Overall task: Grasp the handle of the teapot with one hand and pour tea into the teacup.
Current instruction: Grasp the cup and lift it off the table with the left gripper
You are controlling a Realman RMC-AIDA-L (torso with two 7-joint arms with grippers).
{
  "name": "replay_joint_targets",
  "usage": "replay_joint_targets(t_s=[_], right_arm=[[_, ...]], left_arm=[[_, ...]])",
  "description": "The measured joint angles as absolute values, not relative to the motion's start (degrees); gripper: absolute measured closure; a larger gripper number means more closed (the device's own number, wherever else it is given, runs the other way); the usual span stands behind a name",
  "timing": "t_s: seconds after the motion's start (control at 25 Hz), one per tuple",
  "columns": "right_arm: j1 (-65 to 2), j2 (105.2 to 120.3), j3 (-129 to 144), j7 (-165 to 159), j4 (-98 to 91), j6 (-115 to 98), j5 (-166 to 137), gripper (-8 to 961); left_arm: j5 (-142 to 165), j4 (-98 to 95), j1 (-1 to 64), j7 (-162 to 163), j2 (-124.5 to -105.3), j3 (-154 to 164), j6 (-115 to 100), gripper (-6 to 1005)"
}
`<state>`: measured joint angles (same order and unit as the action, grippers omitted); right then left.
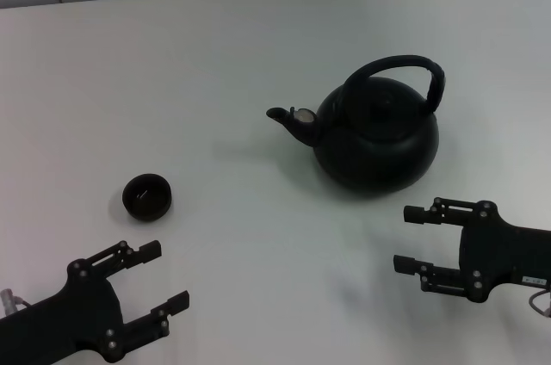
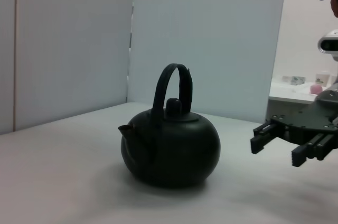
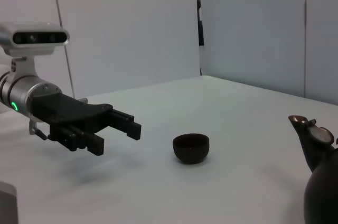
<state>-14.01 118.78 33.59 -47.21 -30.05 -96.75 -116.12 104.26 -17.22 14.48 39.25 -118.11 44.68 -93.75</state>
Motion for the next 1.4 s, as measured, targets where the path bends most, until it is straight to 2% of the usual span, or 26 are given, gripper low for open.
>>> replay_joint_targets(t_s=[1.04,1.4], right_arm=[[-14.95,118.90,33.66,-46.51,-29.78,-95.40,-116.81,297],[-14.99,118.98,33.66,-46.65,-29.61,-95.35,-116.80,297]], left_arm=[[103.95,-16.66,14.68,39.58,-118.46,44.31,-93.14,280],[103.53,-11.35,15.77,35.22,-118.66,30.73,-87.72,278]])
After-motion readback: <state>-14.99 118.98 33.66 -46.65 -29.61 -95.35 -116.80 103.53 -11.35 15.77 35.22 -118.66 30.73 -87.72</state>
